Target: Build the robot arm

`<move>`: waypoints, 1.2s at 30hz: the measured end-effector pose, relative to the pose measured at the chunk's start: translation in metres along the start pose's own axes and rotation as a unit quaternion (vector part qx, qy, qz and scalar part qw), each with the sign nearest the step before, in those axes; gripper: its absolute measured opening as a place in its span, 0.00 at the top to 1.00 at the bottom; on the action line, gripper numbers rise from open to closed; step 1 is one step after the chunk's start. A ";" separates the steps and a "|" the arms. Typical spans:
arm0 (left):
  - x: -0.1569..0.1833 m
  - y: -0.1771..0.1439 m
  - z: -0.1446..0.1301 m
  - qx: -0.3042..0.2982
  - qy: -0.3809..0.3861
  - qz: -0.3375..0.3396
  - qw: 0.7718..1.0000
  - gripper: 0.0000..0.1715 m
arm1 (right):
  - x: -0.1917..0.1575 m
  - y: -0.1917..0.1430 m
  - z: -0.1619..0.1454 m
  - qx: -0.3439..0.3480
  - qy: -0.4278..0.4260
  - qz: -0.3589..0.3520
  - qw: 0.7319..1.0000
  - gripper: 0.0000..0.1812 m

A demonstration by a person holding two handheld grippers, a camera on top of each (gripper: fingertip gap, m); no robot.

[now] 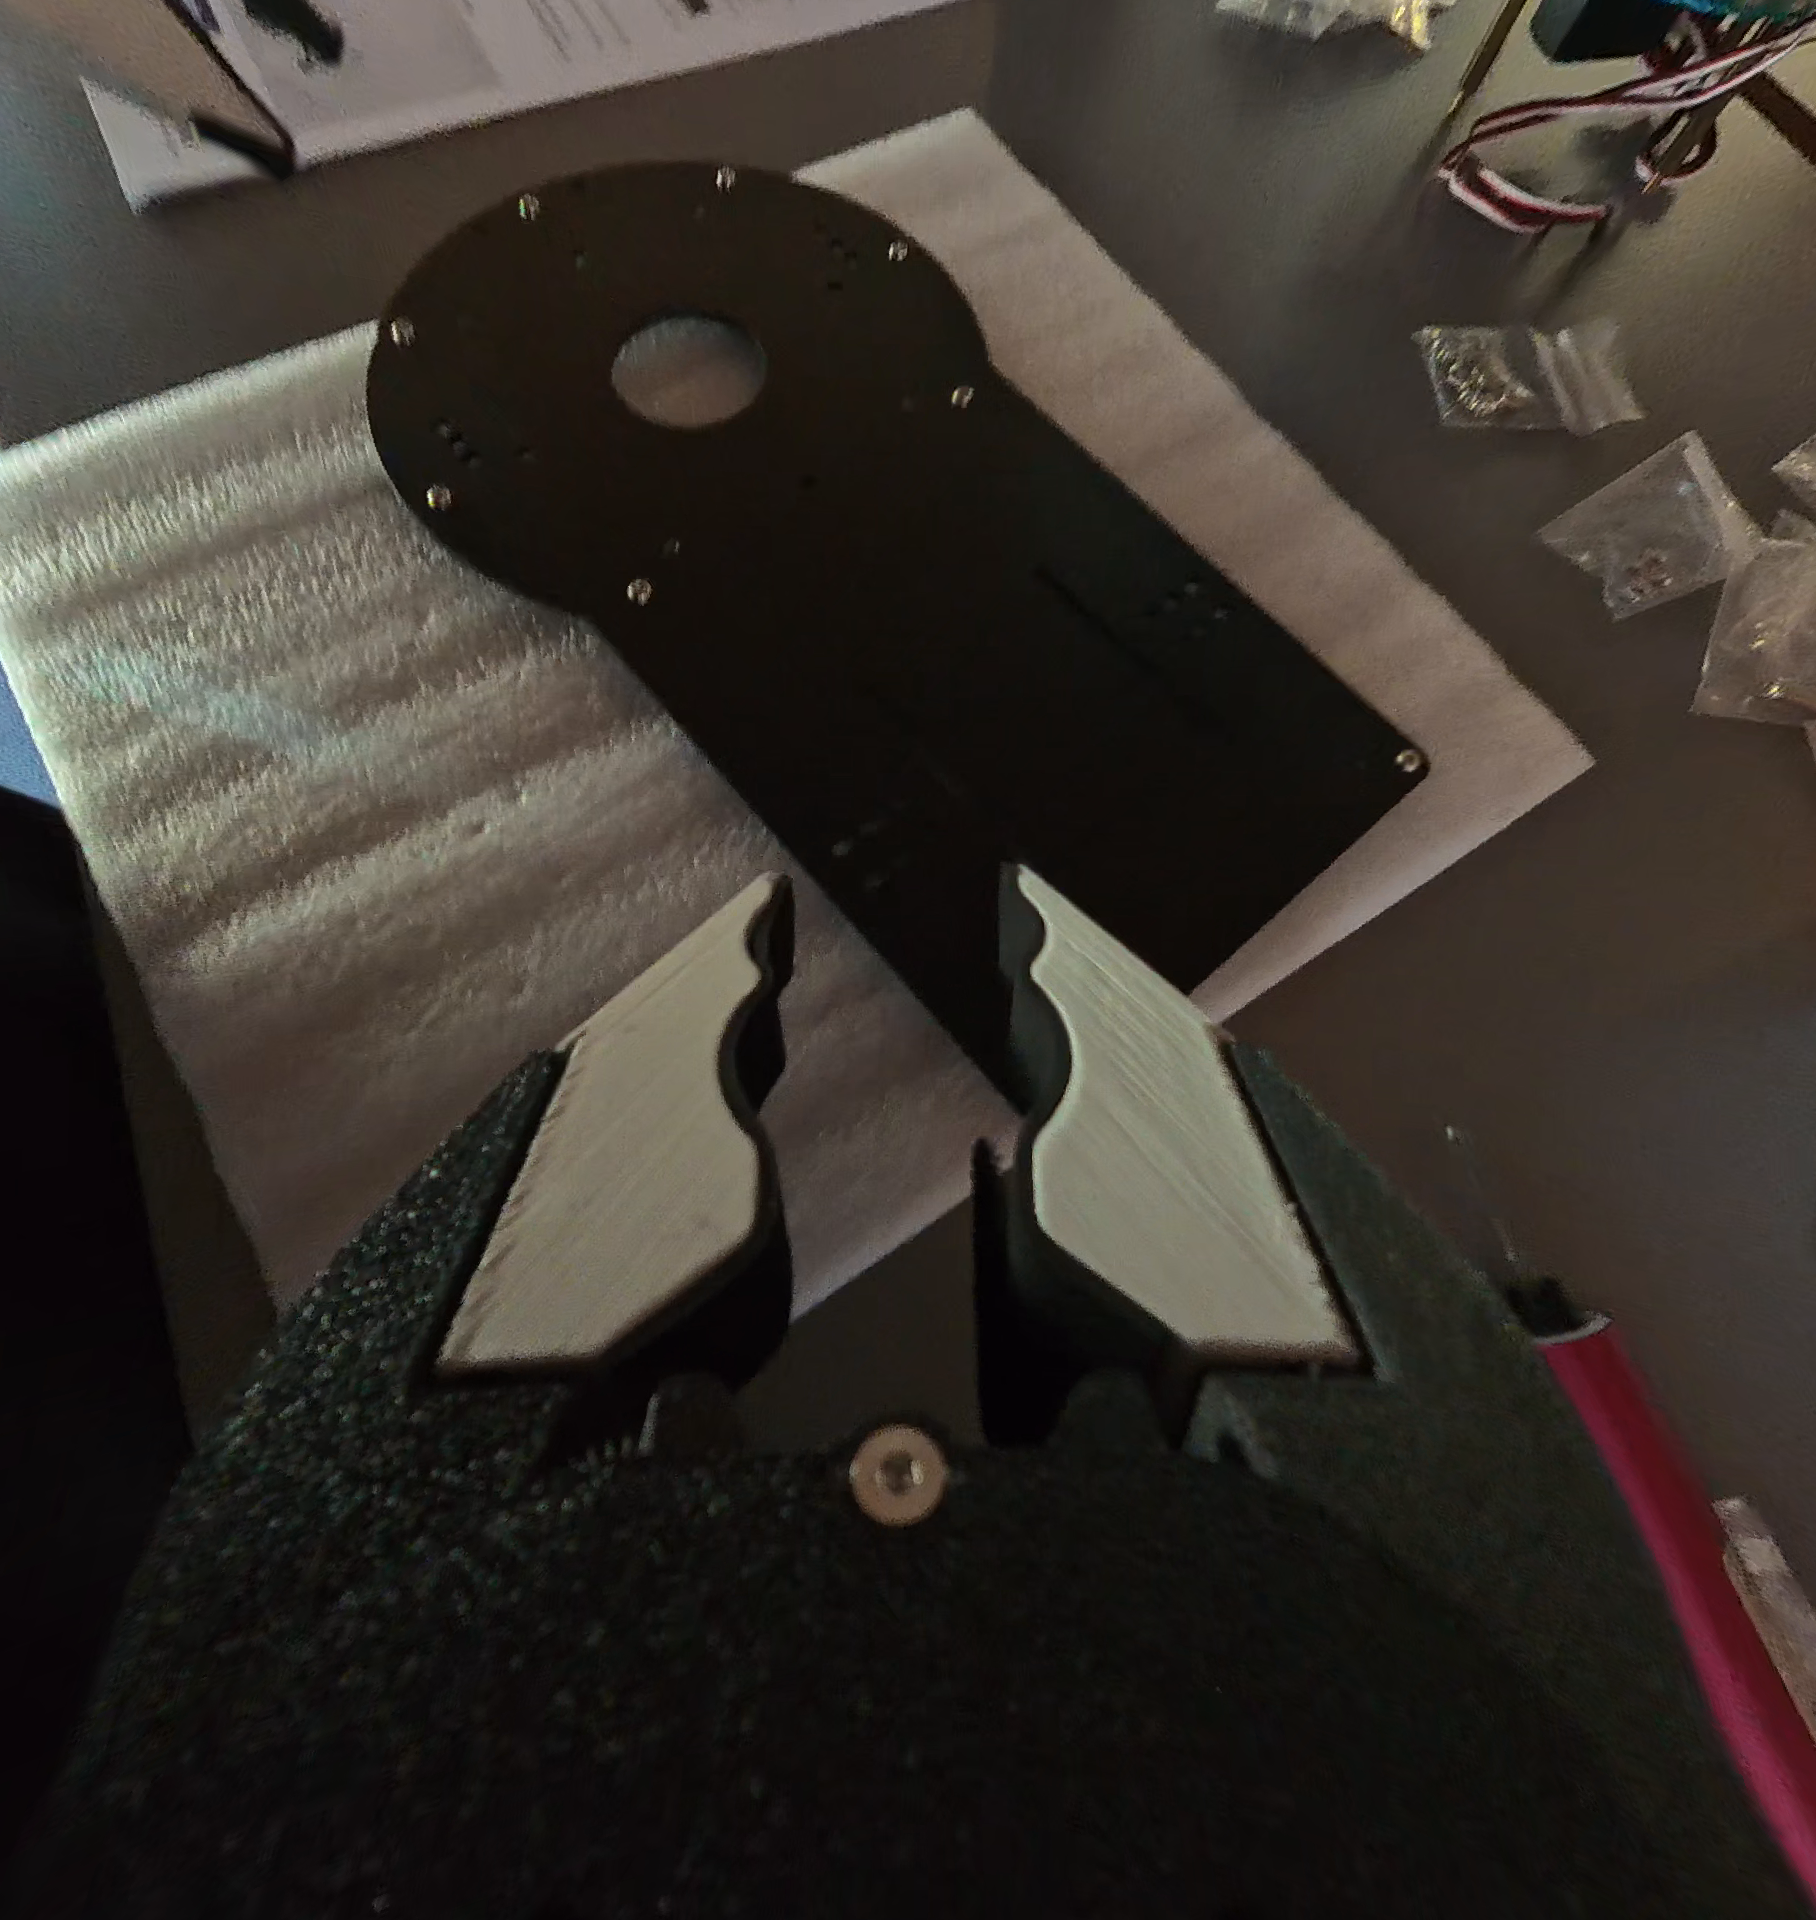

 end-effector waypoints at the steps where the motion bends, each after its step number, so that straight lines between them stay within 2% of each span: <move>1: -0.003 -0.001 0.000 0.008 -0.014 0.002 1.000 0.85 | 0.003 0.000 0.004 0.010 0.011 0.001 1.000 0.78; 5: -0.010 -0.005 0.008 0.058 -0.081 -0.006 0.995 0.85 | 0.019 0.001 0.029 0.065 0.058 -0.006 0.996 0.79; 9: -0.018 -0.010 0.027 0.113 -0.123 -0.045 0.985 0.83 | 0.043 0.001 0.068 0.147 0.098 -0.005 0.984 0.79; 13: -0.038 -0.018 0.041 0.135 -0.103 -0.039 0.985 0.81 | 0.061 0.001 0.106 0.196 0.106 0.001 0.975 0.79; 17: -0.058 -0.031 0.039 0.153 -0.073 -0.021 0.985 0.80 | 0.059 0.000 0.127 0.213 0.108 -0.009 0.971 0.80; 20: -0.068 -0.039 0.028 0.154 -0.103 -0.041 0.982 0.81 | 0.044 0.005 0.130 0.223 0.145 0.001 0.964 0.82; 24: -0.071 -0.044 0.008 0.138 -0.153 -0.090 0.974 0.81 | 0.011 0.028 0.119 0.185 0.179 0.006 0.966 0.84; 29: -0.071 -0.044 -0.012 0.120 -0.142 -0.100 0.978 0.81 | -0.023 0.045 0.117 0.182 0.209 0.007 0.961 0.85; 36: -0.077 -0.038 -0.006 0.101 -0.104 -0.107 0.984 0.82 | -0.023 0.033 0.109 0.153 0.201 -0.025 0.967 0.85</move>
Point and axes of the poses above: each gripper's, where its closed fingertips meet, y out along the fingers, z out of its top, x = y × z across the jaws, the point moved 6 cm from there along -y, back along the fingers, and after that the axes turned 12 degrees about -y, right-handed, at the moved point
